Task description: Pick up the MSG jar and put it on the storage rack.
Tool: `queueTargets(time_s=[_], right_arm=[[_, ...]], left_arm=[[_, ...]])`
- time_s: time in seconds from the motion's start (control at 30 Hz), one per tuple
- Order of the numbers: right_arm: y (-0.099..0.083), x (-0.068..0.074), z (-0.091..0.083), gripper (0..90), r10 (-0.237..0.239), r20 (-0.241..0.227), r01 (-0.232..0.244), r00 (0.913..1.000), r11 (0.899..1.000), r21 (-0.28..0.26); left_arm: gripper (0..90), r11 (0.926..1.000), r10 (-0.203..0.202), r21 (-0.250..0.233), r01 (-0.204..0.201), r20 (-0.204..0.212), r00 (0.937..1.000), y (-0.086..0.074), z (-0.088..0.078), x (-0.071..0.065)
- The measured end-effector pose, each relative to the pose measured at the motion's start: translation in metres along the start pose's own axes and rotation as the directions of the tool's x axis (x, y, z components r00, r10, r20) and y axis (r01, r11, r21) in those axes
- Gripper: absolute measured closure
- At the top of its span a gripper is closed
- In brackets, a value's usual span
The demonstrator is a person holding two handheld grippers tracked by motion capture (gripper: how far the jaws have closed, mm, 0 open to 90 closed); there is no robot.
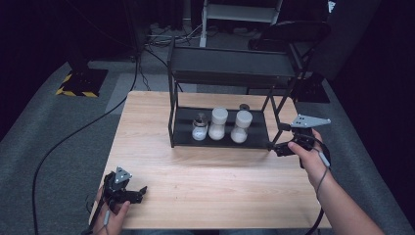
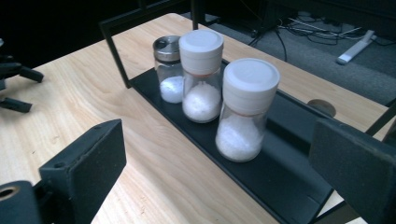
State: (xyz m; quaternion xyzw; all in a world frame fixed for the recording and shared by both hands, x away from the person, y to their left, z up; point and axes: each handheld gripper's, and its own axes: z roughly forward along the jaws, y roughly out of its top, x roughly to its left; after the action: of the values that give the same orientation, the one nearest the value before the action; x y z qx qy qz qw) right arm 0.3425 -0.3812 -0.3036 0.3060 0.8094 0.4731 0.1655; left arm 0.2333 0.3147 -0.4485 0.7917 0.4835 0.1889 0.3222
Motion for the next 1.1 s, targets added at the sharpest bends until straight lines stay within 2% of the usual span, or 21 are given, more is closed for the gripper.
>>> queueTargets(time_s=[0.27, 0.7, 1.1], right_arm=[[-0.011, 0.002, -0.006, 3.8, 0.013, -0.034, -0.014, 0.9993, 1.000, -0.014], [-0.030, 0.009, -0.012, 3.4, 0.013, -0.048, -0.014, 0.9987, 1.000, -0.023], [-0.047, 0.014, -0.010, 3.1, 0.010, -0.020, -0.010, 0.9997, 1.000, -0.006]], left_arm=[[0.5, 1.0000, 0.000, 0.000, 0.000, 0.000, 1.0000, 0.000, 0.000, 0.000], [0.5, 1.0000, 0.000, 0.000, 0.000, 0.000, 1.0000, 0.000, 0.000, 0.000], [0.5, 1.0000, -0.002, 0.000, 0.002, 0.001, 1.0000, 0.000, 0.000, 0.000]])
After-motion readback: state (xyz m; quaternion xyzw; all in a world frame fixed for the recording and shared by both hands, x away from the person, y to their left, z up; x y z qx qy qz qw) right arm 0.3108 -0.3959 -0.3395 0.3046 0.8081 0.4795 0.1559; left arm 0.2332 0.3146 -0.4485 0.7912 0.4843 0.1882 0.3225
